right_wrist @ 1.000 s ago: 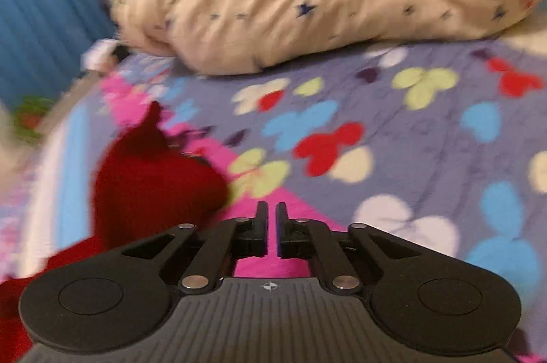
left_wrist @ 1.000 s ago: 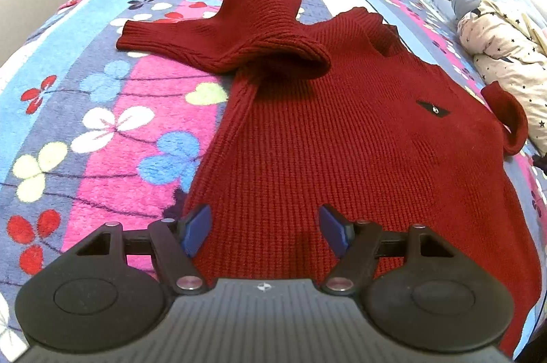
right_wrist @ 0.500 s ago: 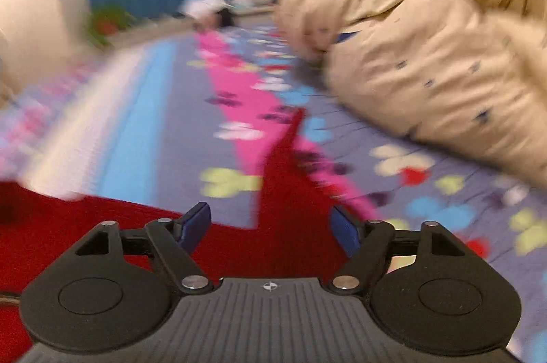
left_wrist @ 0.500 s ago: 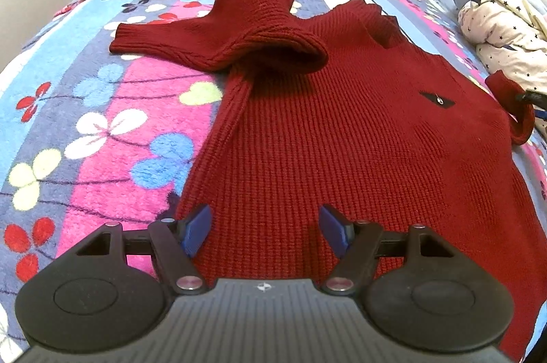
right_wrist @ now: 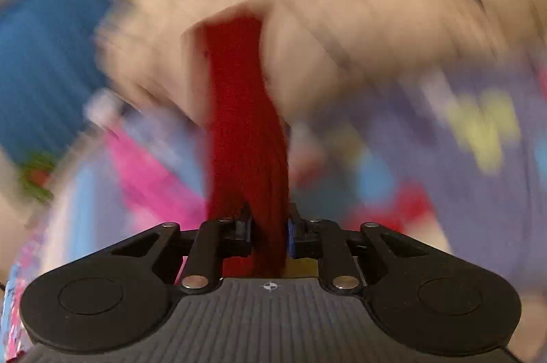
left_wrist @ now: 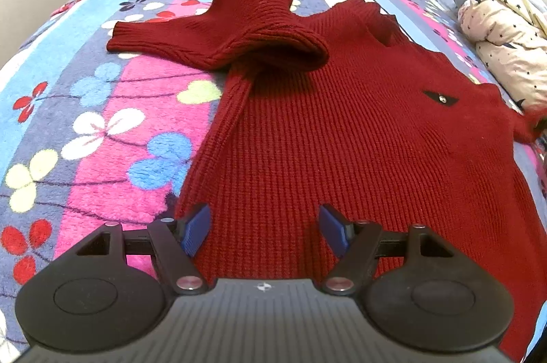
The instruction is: Fold small clothes
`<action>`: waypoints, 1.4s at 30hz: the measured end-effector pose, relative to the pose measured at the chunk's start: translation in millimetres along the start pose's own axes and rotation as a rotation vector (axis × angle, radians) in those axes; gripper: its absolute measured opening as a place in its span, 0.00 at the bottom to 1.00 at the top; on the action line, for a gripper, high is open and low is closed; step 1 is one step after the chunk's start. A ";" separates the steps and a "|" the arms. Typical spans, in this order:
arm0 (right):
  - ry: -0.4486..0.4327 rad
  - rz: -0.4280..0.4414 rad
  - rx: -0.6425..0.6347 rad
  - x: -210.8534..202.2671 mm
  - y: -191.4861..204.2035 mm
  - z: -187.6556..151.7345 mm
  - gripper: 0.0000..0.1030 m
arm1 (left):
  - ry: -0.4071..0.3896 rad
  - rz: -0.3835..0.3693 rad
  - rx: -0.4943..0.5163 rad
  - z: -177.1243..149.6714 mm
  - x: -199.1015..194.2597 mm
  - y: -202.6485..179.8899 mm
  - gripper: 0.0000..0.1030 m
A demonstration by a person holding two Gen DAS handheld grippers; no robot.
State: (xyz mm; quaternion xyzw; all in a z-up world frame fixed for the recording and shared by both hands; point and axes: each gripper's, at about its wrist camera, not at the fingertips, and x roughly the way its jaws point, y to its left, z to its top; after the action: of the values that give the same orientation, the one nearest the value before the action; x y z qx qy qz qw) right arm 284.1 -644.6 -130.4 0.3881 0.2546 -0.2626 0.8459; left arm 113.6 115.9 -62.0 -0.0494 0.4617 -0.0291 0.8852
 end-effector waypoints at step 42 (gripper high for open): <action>0.381 0.260 -0.555 -246.6 -17.9 -128.8 0.44 | 0.092 -0.006 -0.002 -62.8 -80.6 53.5 0.79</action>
State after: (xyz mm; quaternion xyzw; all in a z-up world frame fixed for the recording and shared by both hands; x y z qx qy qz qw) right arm 62.8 -492.0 -56.7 0.2149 0.4178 0.0031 0.8828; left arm 16.3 173.1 -38.1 -0.0504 0.5019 -0.0337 0.8628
